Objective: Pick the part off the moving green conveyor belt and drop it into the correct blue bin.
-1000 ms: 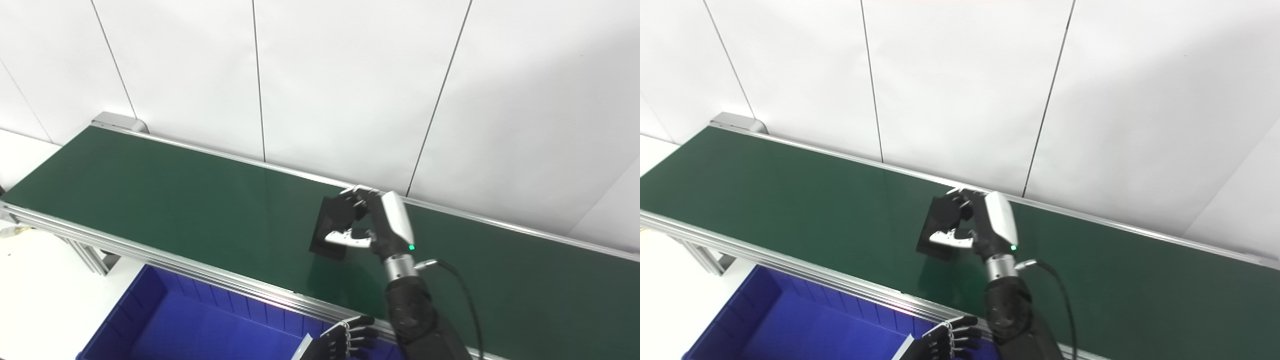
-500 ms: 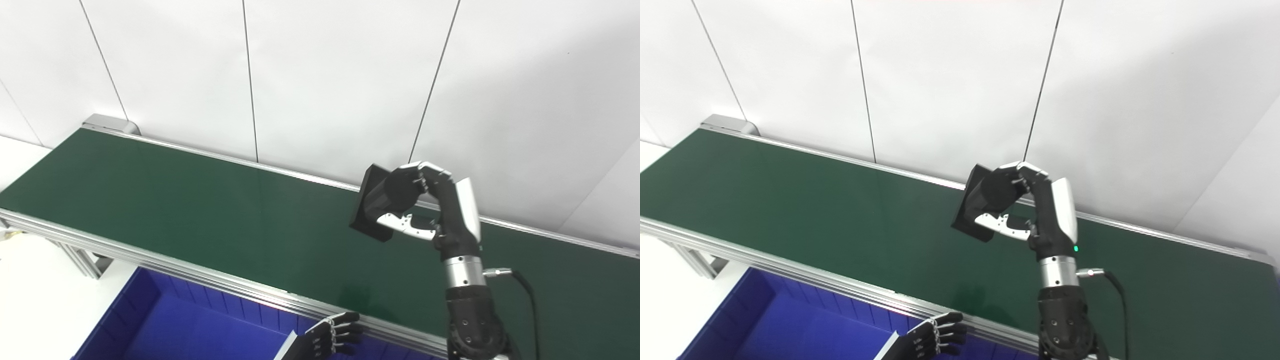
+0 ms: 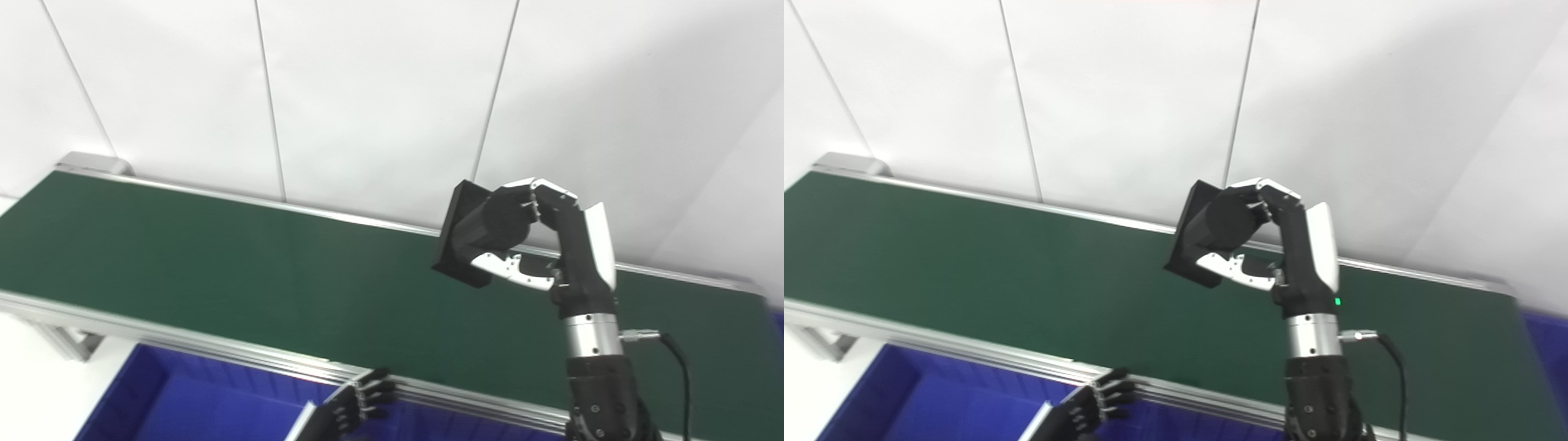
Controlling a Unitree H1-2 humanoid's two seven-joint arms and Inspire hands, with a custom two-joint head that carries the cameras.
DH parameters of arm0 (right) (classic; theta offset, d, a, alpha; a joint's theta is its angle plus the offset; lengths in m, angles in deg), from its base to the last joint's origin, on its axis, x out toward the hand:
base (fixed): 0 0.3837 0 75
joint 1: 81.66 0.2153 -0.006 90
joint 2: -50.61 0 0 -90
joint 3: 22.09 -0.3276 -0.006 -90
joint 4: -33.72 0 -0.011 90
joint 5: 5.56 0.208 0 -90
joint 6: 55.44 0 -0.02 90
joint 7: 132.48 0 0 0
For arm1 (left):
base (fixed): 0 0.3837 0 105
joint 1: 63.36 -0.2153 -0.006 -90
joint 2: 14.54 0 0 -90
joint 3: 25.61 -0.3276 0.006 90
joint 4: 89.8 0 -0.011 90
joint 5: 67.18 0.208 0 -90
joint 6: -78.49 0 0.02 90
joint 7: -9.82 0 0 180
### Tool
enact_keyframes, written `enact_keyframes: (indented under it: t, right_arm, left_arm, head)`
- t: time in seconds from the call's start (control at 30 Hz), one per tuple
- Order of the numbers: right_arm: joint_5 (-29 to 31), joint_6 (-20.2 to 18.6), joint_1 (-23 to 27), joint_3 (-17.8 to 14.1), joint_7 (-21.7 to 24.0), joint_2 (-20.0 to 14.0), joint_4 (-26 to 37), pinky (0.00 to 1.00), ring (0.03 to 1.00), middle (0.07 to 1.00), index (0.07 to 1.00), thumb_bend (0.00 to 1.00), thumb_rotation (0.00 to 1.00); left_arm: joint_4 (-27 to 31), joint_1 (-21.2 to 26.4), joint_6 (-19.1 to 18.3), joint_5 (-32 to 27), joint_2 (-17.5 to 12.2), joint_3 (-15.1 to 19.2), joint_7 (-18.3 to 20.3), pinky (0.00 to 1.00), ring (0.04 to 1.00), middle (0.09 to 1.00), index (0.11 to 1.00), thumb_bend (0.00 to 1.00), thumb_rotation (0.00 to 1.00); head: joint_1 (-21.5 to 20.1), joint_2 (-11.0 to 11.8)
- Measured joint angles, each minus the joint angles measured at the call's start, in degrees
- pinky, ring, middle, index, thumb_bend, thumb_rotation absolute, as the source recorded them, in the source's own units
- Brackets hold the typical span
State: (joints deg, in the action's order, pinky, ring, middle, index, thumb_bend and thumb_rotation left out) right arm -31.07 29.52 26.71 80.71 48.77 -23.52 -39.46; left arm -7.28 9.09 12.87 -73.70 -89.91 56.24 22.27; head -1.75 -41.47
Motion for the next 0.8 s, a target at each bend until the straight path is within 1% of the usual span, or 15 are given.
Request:
enact_keyframes:
  t: [0.07, 0.13, 0.17, 0.2, 0.23, 0.27, 0.3, 0.37, 0.43, 0.5, 0.57, 0.73, 0.8]
  right_arm:
    - [-0.1, -0.6, -1.3, -0.3, 0.3, 0.0, 2.4, 0.36, 0.424, 0.497, 0.512, 0.52, 0.00]
    - [-0.1, -1.3, -2.9, -0.6, 0.6, -0.1, 4.6, 0.37, 0.427, 0.497, 0.509, 0.52, 0.00]
    - [-0.1, -1.7, -3.9, -0.9, 0.8, -0.2, 5.7, 0.37, 0.429, 0.498, 0.507, 0.52, 0.00]
    - [-0.1, -2.0, -5.0, -0.9, 0.9, -0.3, 6.7, 0.38, 0.431, 0.498, 0.506, 0.52, 0.00]
    - [-0.1, -2.3, -6.0, -1.0, 1.1, -0.4, 7.6, 0.39, 0.434, 0.498, 0.504, 0.52, 0.00]
    - [-0.2, -2.5, -7.0, -1.0, 1.3, -0.4, 8.3, 0.39, 0.436, 0.497, 0.504, 0.52, 0.00]
    - [-0.5, -3.0, -8.1, -1.1, 1.7, -0.5, 9.3, 0.39, 0.436, 0.497, 0.504, 0.52, 0.00]
    - [-1.2, -3.6, -10.2, -1.1, 2.2, -0.6, 11.0, 0.39, 0.438, 0.496, 0.502, 0.52, 0.00]
    - [-1.4, -3.8, -12.5, -1.3, 2.3, -0.6, 13.1, 0.39, 0.438, 0.500, 0.499, 0.52, 0.00]
    - [-1.3, -3.9, -14.7, -1.4, 2.3, -0.6, 14.7, 0.40, 0.441, 0.503, 0.495, 0.52, 0.00]
    - [-1.4, -4.5, -17.1, -1.6, 2.3, -0.5, 16.1, 0.39, 0.441, 0.505, 0.493, 0.52, 0.00]
    - [-3.1, -5.4, -21.8, -1.7, 2.2, 0.1, 17.8, 0.35, 0.426, 0.509, 0.500, 0.52, 0.00]
    - [-3.3, -5.4, -23.9, -1.5, 2.2, 0.8, 18.1, 0.36, 0.434, 0.512, 0.493, 0.52, 0.00]
  left_arm:
    - [1.4, -0.1, -0.1, -1.0, -0.9, 0.1, 0.3, 0.75, 0.791, 0.820, 0.859, 0.78, 0.64]
    - [2.9, -0.1, -0.4, -1.8, -1.7, 0.1, 0.8, 0.75, 0.791, 0.819, 0.858, 0.77, 0.62]
    - [3.4, -0.1, -0.9, -2.1, -2.0, 0.2, 1.1, 0.74, 0.790, 0.819, 0.857, 0.76, 0.62]
    - [3.9, -0.1, -1.2, -2.5, -2.3, 0.3, 1.1, 0.74, 0.790, 0.818, 0.856, 0.75, 0.61]
    - [4.4, -0.2, -1.5, -3.0, -2.8, 0.4, 1.1, 0.74, 0.789, 0.817, 0.853, 0.75, 0.60]
    - [4.9, -0.2, -1.8, -3.2, -3.0, 0.5, 1.1, 0.74, 0.788, 0.814, 0.848, 0.77, 0.60]
    - [5.3, -0.2, -2.4, -3.6, -3.4, 0.5, 1.3, 0.74, 0.788, 0.814, 0.848, 0.77, 0.60]
    - [6.2, -0.2, -3.8, -4.6, -3.8, 0.7, 1.3, 0.73, 0.785, 0.812, 0.845, 0.79, 0.59]
    - [7.7, -0.3, -5.3, -5.7, -4.5, 0.8, 1.5, 0.73, 0.783, 0.808, 0.843, 0.80, 0.58]
    - [9.1, -0.3, -6.3, -6.7, -4.8, 0.8, 1.7, 0.73, 0.780, 0.802, 0.837, 0.79, 0.57]
    - [10.1, -0.3, -7.6, -7.4, -5.0, 1.1, 1.8, 0.73, 0.778, 0.799, 0.833, 0.80, 0.56]
    - [12.1, -0.5, -9.8, -8.4, -5.2, 1.4, 1.8, 0.73, 0.782, 0.799, 0.833, 0.80, 0.56]
    - [12.9, -0.9, -10.3, -8.6, -5.3, 1.6, 1.8, 0.73, 0.781, 0.797, 0.833, 0.80, 0.55]
  head:
    - [-0.3, -0.3]
    - [-1.4, -1.5]
    - [-2.5, -2.5]
    - [-2.6, -2.7]
    - [-3.7, -3.8]
    - [-4.7, -4.7]
    - [-4.7, -4.8]
    - [-5.9, -6.2]
    - [-5.9, -6.3]
    - [-6.9, -7.3]
    - [-7.5, -7.8]
    - [-8.0, -8.7]
    - [-7.9, -9.0]
